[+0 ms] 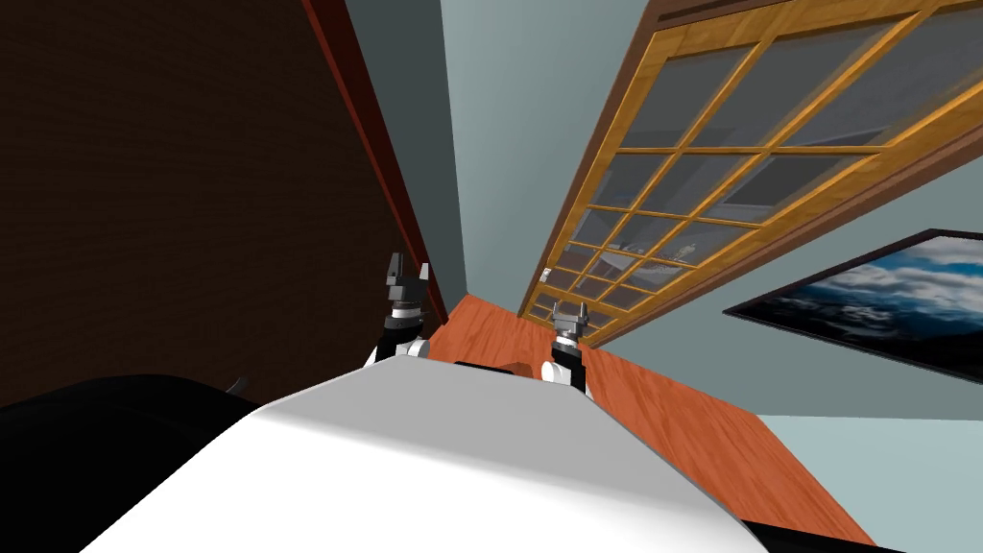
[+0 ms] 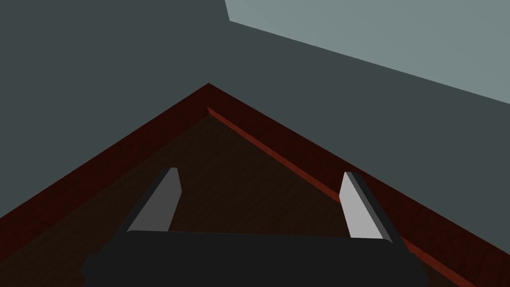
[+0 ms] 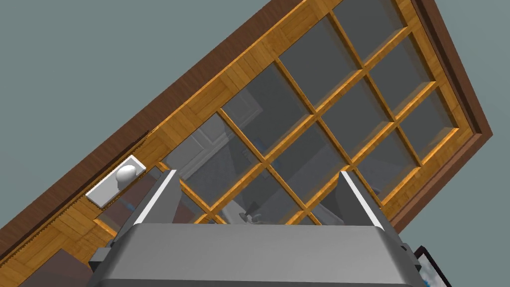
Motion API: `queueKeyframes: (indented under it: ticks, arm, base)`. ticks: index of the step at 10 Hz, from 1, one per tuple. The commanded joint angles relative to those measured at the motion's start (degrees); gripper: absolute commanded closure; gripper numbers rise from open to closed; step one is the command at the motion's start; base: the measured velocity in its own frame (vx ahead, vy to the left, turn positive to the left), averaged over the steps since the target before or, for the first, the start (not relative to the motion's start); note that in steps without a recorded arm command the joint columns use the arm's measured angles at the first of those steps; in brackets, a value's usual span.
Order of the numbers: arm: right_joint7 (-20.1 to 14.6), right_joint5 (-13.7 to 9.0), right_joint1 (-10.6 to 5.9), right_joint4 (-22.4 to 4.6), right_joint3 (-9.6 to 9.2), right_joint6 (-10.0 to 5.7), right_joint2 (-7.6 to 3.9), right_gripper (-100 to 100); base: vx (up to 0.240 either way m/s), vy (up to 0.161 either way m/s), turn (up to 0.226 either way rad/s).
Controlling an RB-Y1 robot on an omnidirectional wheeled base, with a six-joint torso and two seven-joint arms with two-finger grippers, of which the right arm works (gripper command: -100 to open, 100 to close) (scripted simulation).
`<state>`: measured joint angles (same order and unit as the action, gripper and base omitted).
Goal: Pull the door open
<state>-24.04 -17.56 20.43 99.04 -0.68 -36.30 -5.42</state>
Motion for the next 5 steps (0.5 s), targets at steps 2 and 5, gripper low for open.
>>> queueKeyframes:
  ticks: [2,5]
  arm:
    - [-3.29,-2.07,-0.59,-3.20,0.09,-1.11,-0.24,-100]
    - [-6.86,-4.42,-1.41,-7.04,0.20,-2.41,-0.48,-100]
  base:
    - [0.090,-0.038,0.114]
    - [0.087,-0.039,0.094]
